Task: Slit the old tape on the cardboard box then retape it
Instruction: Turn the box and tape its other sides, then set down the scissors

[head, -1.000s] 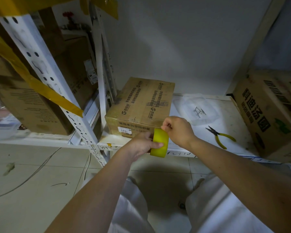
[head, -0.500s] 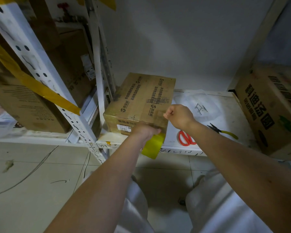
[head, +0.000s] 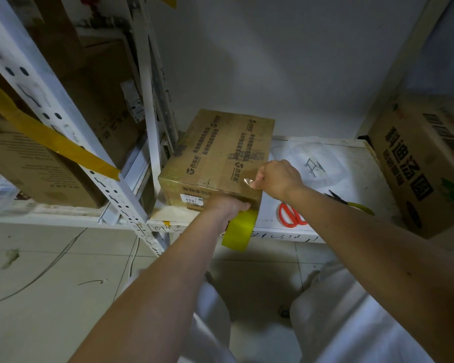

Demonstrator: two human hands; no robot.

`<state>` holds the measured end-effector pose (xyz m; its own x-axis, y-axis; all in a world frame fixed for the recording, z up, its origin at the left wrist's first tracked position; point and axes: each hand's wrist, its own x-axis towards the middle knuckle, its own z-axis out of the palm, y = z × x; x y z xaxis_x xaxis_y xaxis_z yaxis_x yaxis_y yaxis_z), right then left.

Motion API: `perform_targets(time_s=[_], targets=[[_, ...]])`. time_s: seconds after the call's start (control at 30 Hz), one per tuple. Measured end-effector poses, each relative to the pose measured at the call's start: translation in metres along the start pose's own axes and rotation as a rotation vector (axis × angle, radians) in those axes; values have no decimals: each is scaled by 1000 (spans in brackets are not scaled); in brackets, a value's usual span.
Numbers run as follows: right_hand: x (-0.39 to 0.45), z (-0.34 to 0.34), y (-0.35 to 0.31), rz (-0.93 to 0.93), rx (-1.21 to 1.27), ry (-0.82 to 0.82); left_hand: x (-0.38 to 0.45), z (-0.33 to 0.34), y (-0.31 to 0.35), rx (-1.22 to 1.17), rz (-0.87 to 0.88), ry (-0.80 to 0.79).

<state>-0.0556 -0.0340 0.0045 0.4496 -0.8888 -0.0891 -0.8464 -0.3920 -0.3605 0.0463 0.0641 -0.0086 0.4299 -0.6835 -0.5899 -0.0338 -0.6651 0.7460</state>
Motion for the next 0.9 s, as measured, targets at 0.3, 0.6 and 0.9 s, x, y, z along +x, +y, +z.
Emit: perform_targets(time_s=[0.3, 0.6, 0.9], targets=[[4, 12, 2, 325, 355, -59, 1, 1, -4, -90, 46, -2], [4, 15, 32, 171, 802, -193, -4, 0, -11, -140, 18, -62], [-2, 11, 3, -272, 188, -114, -15, -9, -18, -90, 64, -135]])
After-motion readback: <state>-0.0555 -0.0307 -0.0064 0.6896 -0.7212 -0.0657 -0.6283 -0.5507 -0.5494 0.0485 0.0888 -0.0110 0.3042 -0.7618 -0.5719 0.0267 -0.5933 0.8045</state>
